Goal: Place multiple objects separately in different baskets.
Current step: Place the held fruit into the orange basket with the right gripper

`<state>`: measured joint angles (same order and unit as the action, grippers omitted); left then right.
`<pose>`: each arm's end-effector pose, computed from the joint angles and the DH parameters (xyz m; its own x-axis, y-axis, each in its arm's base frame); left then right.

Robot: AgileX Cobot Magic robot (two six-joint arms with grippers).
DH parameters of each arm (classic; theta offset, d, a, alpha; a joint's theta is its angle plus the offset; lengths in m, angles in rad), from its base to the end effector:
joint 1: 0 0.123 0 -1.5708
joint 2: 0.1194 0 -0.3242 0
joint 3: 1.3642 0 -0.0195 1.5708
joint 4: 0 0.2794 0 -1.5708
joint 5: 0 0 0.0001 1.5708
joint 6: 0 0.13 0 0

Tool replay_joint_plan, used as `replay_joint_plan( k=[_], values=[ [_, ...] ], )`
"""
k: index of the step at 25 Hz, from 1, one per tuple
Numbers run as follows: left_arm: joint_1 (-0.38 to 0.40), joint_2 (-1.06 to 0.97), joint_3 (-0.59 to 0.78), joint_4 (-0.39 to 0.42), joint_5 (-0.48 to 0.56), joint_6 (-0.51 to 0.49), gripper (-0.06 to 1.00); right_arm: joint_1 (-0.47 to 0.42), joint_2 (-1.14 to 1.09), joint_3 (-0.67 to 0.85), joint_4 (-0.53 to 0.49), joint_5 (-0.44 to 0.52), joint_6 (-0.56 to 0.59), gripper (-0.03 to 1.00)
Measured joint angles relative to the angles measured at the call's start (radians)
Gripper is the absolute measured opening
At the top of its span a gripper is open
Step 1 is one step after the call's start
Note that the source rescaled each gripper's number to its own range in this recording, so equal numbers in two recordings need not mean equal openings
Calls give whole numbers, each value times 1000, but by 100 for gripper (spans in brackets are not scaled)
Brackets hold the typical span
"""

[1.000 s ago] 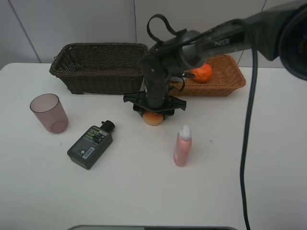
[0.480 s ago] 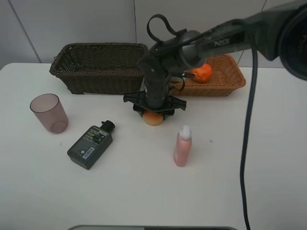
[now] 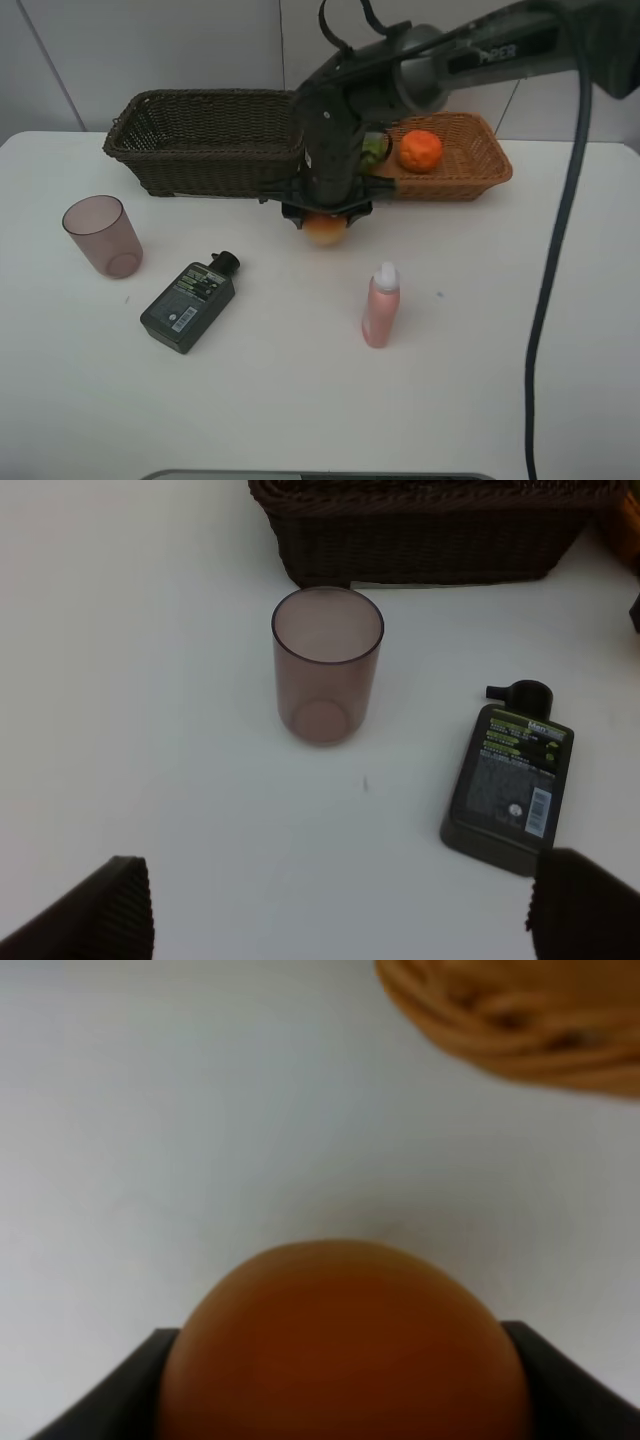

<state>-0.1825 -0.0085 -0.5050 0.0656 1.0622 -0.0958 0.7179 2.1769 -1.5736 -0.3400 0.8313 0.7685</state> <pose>0.0146 0.0049 0.2751 -0.4445 0.0173 -0.8956 0.1026 0.9942 -0.0317 0.3970 0.3042 0.1226 -0.9286 -0.1556 -0.3368 -0.1372 0.9875 -0.0779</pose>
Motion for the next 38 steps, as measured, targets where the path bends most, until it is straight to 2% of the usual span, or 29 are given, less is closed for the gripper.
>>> replay_joint_plan(
  k=[4, 5, 10, 17, 21, 31, 38],
  values=[
    [0, 0, 0, 0, 0, 0, 96, -43, -60, 0, 42, 108, -184, 50],
    [0, 0, 0, 0, 0, 0, 96, -43, -60, 0, 42, 108, -184, 50],
    [0, 0, 0, 0, 0, 0, 96, -121, -159, 0, 75, 239, -370, 50],
    [0, 0, 0, 0, 0, 0, 96, -270, -233, 0, 51, 250, -413, 50],
    [0, 0, 0, 0, 0, 0, 96, -335, -233, 0, 45, 211, -414, 50],
    [0, 0, 0, 0, 0, 0, 96, -453, -222, 0, 43, 11, -414, 50],
    [0, 0, 0, 0, 0, 0, 96, -502, -128, 0, 43, -131, -414, 50]
  ],
)
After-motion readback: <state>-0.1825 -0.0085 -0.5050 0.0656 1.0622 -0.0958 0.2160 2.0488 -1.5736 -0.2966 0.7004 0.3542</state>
